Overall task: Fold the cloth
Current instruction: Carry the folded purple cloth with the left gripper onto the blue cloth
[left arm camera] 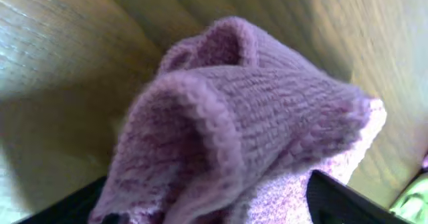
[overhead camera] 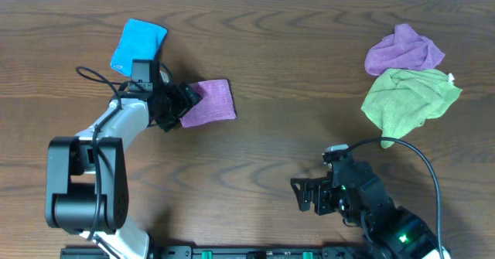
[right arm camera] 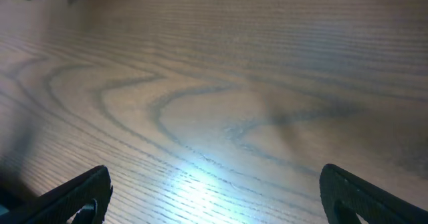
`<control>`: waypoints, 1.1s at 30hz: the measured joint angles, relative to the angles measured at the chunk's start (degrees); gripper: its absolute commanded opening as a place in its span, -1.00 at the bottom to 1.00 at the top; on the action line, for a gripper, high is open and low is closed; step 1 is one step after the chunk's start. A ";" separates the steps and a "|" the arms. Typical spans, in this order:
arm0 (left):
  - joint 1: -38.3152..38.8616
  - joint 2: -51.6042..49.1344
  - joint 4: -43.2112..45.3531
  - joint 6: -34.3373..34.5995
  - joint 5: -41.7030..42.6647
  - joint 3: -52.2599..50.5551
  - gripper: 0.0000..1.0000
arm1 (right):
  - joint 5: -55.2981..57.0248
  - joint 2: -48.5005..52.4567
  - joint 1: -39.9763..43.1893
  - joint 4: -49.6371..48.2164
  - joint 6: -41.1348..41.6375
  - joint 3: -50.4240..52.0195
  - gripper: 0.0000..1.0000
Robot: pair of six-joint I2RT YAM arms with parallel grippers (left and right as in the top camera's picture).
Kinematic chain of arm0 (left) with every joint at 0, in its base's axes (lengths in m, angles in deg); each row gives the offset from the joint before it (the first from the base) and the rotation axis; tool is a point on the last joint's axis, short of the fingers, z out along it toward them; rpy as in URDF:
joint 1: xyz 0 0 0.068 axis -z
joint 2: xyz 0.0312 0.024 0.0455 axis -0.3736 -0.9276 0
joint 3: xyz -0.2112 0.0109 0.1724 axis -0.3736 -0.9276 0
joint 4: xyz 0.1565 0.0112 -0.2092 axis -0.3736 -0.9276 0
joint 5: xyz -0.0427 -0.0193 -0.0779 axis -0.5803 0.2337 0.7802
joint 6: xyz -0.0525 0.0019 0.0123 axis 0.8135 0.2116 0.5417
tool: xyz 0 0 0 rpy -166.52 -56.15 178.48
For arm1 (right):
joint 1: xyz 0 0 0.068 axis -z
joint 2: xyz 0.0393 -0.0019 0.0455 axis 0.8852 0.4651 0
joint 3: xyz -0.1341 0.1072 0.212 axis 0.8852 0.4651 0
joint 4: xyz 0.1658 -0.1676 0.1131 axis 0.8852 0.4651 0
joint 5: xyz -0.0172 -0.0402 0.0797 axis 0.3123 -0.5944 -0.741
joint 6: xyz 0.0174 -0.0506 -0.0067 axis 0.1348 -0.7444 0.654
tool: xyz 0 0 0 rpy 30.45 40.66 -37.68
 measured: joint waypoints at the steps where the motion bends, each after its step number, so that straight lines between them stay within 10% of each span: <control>1: 0.02 -0.35 0.79 0.24 -0.09 -0.02 -0.18 | 0.00 0.02 0.00 -0.02 0.00 0.00 0.99; 4: 0.02 -1.49 3.80 0.13 0.11 -0.15 -0.88 | 0.00 0.02 0.00 0.02 0.00 0.02 0.99; 19: -1.09 -1.60 12.74 0.79 1.84 7.96 -0.88 | -0.02 0.02 0.00 0.00 0.00 0.04 0.99; 33: -4.66 -1.62 7.21 1.40 -20.15 28.98 -0.88 | 0.00 0.02 0.00 0.02 0.00 0.04 0.99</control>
